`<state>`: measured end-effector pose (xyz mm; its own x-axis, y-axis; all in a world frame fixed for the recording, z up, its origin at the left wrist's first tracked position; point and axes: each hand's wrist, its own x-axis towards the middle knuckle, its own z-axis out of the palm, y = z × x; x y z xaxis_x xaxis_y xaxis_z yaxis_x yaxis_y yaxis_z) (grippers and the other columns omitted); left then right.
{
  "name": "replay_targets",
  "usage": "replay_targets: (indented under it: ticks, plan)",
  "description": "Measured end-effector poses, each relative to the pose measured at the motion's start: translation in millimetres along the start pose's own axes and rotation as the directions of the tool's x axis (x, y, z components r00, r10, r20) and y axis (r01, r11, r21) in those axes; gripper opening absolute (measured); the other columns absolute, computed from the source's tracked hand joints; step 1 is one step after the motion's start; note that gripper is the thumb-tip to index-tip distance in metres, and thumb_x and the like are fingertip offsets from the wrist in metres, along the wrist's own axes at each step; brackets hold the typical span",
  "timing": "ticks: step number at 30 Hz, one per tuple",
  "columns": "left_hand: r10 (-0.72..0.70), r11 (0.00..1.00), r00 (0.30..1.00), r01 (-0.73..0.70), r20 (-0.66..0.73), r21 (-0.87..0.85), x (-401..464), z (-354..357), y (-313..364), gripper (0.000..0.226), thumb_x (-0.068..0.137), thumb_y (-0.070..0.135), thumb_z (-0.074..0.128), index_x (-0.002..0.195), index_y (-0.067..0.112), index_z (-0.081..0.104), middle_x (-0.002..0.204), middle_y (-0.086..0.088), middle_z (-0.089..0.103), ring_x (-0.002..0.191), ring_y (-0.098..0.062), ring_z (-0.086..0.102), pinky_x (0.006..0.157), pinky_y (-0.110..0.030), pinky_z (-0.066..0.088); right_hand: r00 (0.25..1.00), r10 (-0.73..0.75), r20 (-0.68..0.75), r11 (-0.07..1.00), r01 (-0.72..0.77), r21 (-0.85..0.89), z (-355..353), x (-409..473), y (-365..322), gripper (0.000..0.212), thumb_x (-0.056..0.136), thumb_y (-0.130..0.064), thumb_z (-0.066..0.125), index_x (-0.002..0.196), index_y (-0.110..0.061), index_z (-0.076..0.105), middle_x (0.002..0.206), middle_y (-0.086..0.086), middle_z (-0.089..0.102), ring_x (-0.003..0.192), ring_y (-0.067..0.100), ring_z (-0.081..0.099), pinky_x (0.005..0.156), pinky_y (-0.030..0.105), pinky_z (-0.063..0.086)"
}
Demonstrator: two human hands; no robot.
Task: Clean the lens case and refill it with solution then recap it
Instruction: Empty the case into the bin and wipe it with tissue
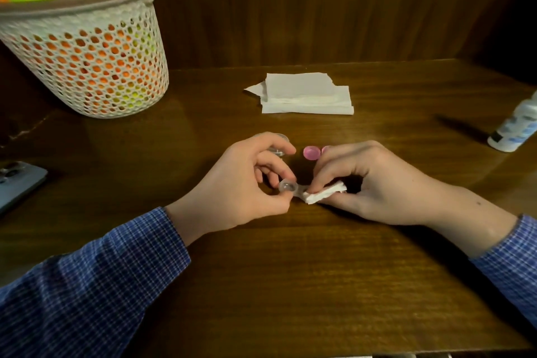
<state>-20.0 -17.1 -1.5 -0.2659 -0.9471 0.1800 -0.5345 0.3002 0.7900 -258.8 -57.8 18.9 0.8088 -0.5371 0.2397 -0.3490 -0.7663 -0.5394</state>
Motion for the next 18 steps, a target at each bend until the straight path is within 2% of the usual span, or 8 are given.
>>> replay_targets:
  ticks: [3, 7, 10, 13, 18]
  plan:
    - [0.021, 1.0, 1.0, -0.021, -0.006, -0.019, -0.3, -0.4, 0.3, 0.061, 0.076, 0.006, 0.088, 0.128, 0.023, 0.06, 0.097, 0.01, 0.078, 0.085, -0.014, 0.075, 0.073, -0.02, 0.058, 0.999, 0.028, 0.023, 0.999, -0.028, -0.031, -1.1, -0.9, 0.4, 0.021, 0.085, -0.014, 0.082, 0.104, -0.022, 0.082, 0.101, -0.011, 0.071, 0.1, -0.003, 0.065, 0.1, 0.002, 0.033]
    - [0.021, 0.997, 1.0, -0.021, 0.005, -0.075, -0.8, -0.6, -0.1, 0.059, 0.077, 0.001, 0.086, 0.127, 0.021, 0.06, 0.098, 0.008, 0.076, 0.081, -0.022, 0.075, 0.072, -0.027, 0.063, 0.996, 0.074, 0.048, 0.995, -0.07, -0.07, -0.7, -1.7, 1.4, 0.025, 0.085, -0.016, 0.082, 0.107, -0.028, 0.082, 0.104, -0.021, 0.063, 0.106, -0.021, 0.052, 0.093, 0.0, 0.032]
    - [0.026, 0.996, 1.0, -0.025, 0.016, -0.084, -1.2, -0.7, 0.0, 0.058, 0.078, 0.001, 0.086, 0.126, 0.021, 0.061, 0.099, 0.007, 0.076, 0.081, -0.021, 0.075, 0.072, -0.027, 0.063, 0.993, 0.108, 0.04, 0.992, -0.105, -0.075, 2.6, -2.0, 0.8, 0.026, 0.085, -0.018, 0.082, 0.108, -0.031, 0.081, 0.104, -0.025, 0.061, 0.107, -0.026, 0.047, 0.094, 0.002, 0.032]
    - [0.024, 0.997, 1.0, -0.024, 0.005, -0.073, -1.5, -0.6, 0.8, 0.057, 0.077, 0.002, 0.086, 0.124, 0.021, 0.062, 0.099, 0.006, 0.076, 0.082, -0.02, 0.076, 0.073, -0.028, 0.064, 0.989, 0.144, 0.028, 0.987, -0.142, -0.079, 7.4, -1.4, -3.4, 0.022, 0.087, -0.024, 0.08, 0.109, -0.031, 0.081, 0.104, -0.023, 0.062, 0.106, -0.023, 0.047, 0.099, 0.013, 0.036]
    - [0.027, 0.998, 0.999, -0.028, -0.025, -0.057, -1.6, -0.6, 1.7, 0.053, 0.075, 0.003, 0.088, 0.119, 0.02, 0.063, 0.098, 0.006, 0.077, 0.08, -0.021, 0.076, 0.072, -0.034, 0.065, 0.988, 0.153, 0.029, 0.976, -0.146, -0.164, 12.2, 0.3, -9.3, 0.015, 0.094, -0.03, 0.072, 0.107, -0.031, 0.078, 0.105, -0.016, 0.059, 0.105, -0.002, 0.057, 0.101, 0.024, 0.041]
